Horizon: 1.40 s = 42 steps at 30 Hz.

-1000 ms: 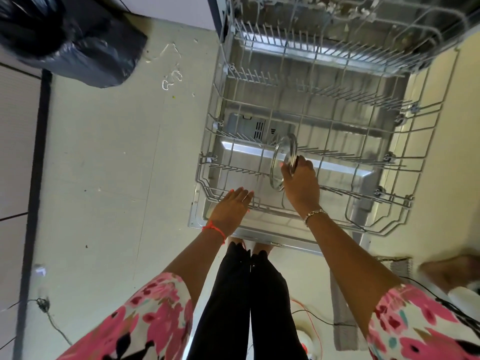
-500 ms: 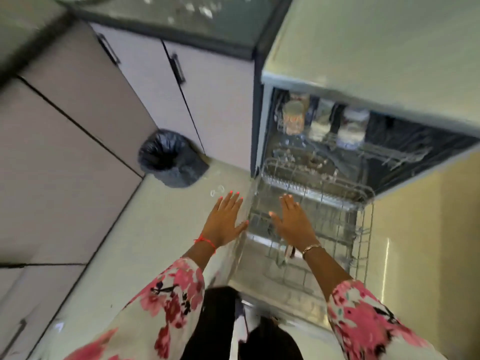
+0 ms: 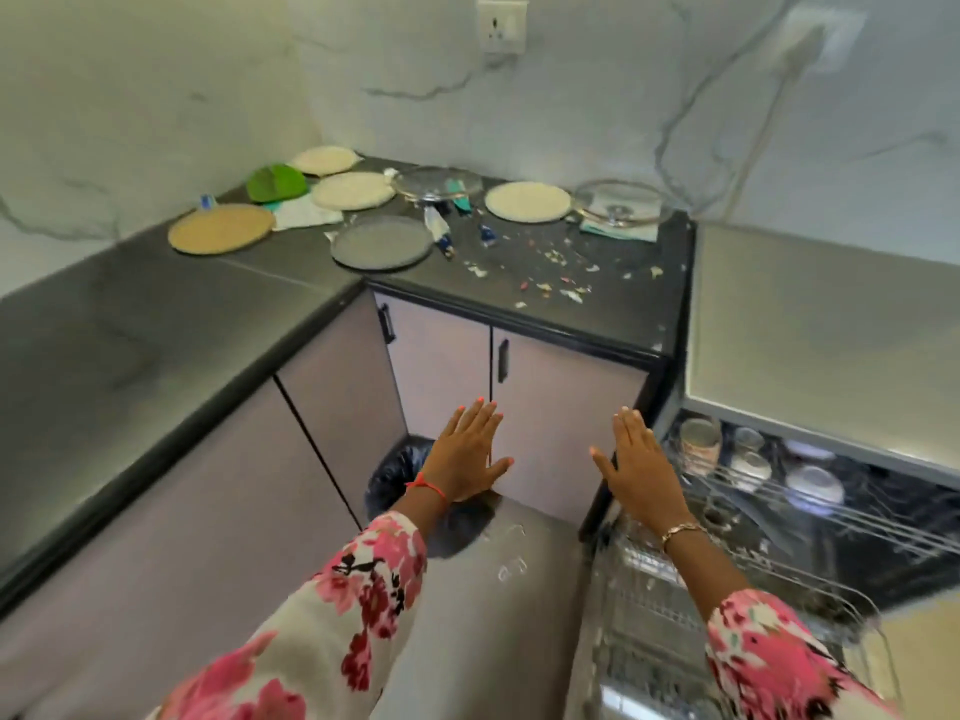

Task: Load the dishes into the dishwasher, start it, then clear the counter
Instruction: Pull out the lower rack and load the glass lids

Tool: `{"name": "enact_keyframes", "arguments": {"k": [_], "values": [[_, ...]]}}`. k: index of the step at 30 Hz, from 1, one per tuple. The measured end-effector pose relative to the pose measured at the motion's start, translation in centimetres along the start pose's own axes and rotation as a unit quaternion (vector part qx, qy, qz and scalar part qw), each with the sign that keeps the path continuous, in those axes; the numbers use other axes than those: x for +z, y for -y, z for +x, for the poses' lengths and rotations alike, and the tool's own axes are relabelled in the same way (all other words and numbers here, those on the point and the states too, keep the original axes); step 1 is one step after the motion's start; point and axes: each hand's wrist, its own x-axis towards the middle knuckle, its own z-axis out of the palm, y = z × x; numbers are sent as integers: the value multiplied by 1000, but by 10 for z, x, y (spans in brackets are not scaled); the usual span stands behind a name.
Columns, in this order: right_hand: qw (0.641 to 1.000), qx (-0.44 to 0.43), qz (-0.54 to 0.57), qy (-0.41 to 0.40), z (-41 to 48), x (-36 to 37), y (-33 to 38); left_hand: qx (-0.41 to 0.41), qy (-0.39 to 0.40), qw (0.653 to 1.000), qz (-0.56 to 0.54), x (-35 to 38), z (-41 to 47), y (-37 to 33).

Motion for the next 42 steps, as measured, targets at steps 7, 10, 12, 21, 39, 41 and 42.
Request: {"name": "enact_keyframes", "arguments": {"k": [7, 10, 12, 21, 39, 41, 42], "values": [[998, 7, -20, -56, 87, -27, 36, -12, -51, 997, -53, -45, 71, 83], [996, 4, 0, -84, 130, -35, 40, -4, -61, 995, -75, -53, 111, 101], [996, 8, 16, -90, 164, -38, 40, 1, -67, 994, -83, -55, 142, 115], [961, 125, 200, -142, 349, -65, 1, 7, -27, 995, -97, -58, 318, 145], [514, 383, 753, -151, 528, -104, -90, -14, -41, 995, -95, -15, 462, 152], [508, 380, 763, -127, 533, -103, -92, -12, -46, 994, -97, -14, 462, 153], [507, 384, 763, -115, 536, -103, -92, -12, -46, 994, -97, -14, 462, 153]]}}
